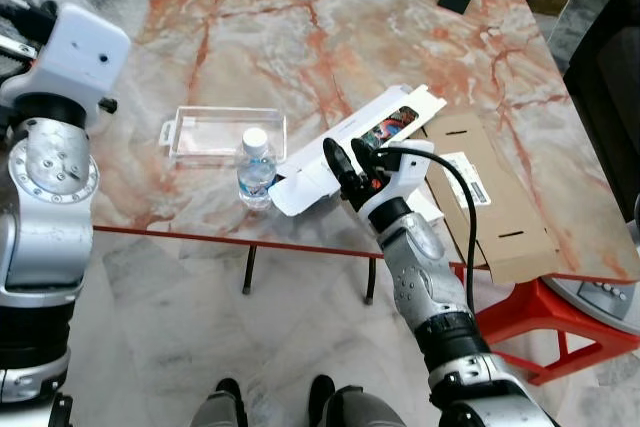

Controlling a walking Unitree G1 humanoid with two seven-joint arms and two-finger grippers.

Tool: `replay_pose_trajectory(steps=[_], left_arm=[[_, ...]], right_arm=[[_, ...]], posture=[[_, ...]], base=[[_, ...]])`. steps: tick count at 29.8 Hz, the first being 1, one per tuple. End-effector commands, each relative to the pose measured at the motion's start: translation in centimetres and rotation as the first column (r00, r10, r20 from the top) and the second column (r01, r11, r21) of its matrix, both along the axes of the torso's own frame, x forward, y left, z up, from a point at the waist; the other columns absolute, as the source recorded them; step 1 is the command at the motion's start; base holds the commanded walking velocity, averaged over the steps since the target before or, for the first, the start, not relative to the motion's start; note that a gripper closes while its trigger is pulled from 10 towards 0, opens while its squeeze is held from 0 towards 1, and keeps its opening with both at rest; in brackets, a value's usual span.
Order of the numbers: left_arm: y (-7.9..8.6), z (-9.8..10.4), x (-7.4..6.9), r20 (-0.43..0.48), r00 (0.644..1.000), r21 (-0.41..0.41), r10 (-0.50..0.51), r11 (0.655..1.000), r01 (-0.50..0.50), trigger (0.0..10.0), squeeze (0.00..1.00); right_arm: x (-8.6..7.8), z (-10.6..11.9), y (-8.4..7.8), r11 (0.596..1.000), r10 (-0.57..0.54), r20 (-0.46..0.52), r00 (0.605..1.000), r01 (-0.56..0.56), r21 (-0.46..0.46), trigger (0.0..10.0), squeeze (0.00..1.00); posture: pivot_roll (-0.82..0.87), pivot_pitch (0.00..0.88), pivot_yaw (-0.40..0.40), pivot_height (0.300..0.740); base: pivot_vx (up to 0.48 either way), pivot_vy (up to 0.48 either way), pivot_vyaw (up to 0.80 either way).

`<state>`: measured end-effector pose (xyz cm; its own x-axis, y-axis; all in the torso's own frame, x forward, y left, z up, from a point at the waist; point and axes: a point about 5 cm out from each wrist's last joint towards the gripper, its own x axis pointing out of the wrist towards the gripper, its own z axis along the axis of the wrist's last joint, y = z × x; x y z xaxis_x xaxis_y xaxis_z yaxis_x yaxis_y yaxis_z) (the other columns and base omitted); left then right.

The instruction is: Picking trash to rubbish bin

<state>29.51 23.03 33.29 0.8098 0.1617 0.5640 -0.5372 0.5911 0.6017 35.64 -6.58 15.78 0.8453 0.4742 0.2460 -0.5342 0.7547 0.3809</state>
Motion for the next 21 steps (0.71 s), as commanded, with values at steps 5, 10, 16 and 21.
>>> replay_pose_trajectory(steps=[5,10,16,21], left_arm=[[0.1,2.9,-1.5,0.184,0.983,0.002,0.023,1.0,-0.023,10.0,0.0],[-0.7,1.8,-1.2,0.243,0.97,-0.143,-0.025,0.988,0.062,10.0,0.0],[-3.4,-1.6,-0.3,0.225,0.966,-0.343,-0.132,0.917,0.205,10.0,0.0],[-4.3,-1.4,-0.3,0.281,0.953,-0.385,-0.11,0.897,0.217,10.0,0.0]], right_arm=[[0.3,0.3,0.2,1.0,0.001,0.014,1.0,-0.001,0.017,10.0,0.0],[0.5,1.1,-0.4,0.999,-0.026,0.048,0.999,0.025,0.025,10.0,0.0],[1.0,2.6,-1.3,0.998,-0.065,0.108,0.992,0.062,0.032,10.0,0.0],[1.1,4.2,-1.5,0.996,-0.078,0.16,0.984,0.07,0.056,10.0,0.0]], posture=[[0.14,0.191,-0.154,0.74],[0.14,0.183,-0.15,0.74],[0.13,0.174,-0.146,0.74],[0.12,0.166,-0.144,0.74]], base=[[0.0,0.0,0.0],[0.0,0.0,0.0],[0.0,0.0,0.0],[0.0,0.0,0.0]])
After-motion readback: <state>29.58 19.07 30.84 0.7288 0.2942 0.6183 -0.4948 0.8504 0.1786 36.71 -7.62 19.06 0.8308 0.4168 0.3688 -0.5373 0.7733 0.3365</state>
